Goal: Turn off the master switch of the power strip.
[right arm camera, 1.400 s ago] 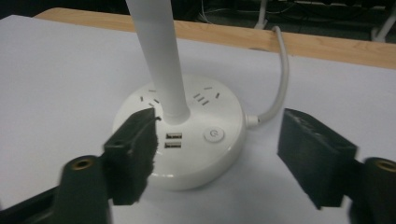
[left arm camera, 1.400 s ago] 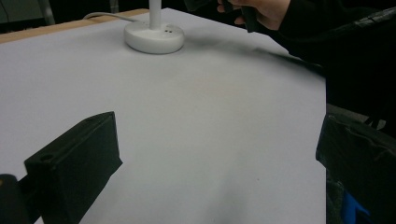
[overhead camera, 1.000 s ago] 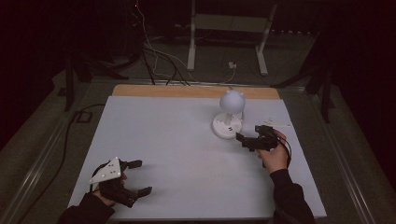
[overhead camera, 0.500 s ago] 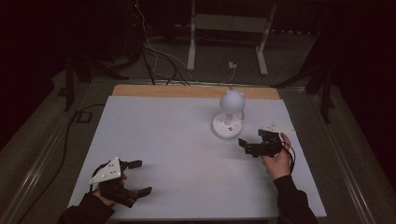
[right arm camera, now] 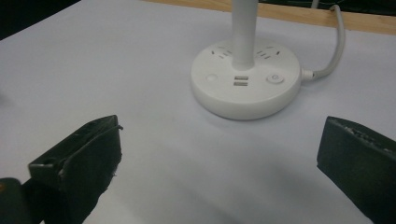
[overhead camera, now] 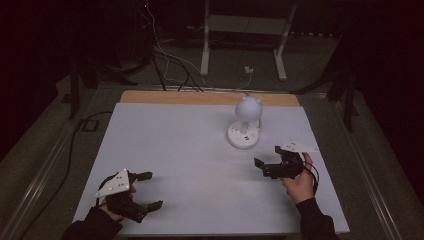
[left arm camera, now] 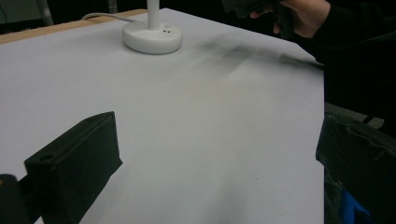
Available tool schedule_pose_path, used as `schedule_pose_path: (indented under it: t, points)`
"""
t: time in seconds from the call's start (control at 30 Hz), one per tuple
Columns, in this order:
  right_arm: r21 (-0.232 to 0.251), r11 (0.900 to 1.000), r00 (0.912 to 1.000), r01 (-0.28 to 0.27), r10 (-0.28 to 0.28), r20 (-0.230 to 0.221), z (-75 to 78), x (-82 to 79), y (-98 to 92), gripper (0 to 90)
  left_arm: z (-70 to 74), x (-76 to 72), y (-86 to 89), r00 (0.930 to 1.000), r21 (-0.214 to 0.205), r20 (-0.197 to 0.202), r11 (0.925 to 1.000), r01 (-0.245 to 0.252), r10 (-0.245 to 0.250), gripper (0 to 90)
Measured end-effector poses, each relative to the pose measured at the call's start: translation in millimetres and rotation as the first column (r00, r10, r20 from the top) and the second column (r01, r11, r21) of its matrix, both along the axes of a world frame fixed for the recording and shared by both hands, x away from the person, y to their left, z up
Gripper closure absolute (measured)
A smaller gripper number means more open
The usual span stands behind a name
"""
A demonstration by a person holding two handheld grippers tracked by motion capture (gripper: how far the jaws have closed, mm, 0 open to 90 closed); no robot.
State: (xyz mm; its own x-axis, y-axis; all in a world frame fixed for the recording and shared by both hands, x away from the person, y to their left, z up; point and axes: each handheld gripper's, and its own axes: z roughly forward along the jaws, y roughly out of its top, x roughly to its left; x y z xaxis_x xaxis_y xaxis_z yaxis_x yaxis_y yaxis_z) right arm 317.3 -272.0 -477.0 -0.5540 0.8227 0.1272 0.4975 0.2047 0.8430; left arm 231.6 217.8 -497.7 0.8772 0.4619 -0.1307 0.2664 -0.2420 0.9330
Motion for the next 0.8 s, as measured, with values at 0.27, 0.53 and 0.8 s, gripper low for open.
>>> schedule_pose_path:
  t: [0.27,0.53,0.8]
  points:
    - [-0.025,0.9992,0.9995,-0.030,0.030,-0.006,-4.0,-22.2,-2.1,0.0,-0.1,0.0,-0.3,1.0000,0.000,-0.001,1.0000,0.002,-0.002,0.3]
    - [-0.055,0.9969,0.9978,-0.055,0.053,-0.039,-15.5,-39.4,-7.9,0.0,-0.2,0.0,-0.6,1.0000,0.004,-0.001,1.0000,0.001,-0.001,0.3]
    - [-0.095,0.9917,0.9952,-0.087,0.082,-0.053,-25.6,-56.5,-15.3,0.0,-0.2,-0.1,-0.7,1.0000,0.005,-0.001,1.0000,0.003,-0.003,0.3]
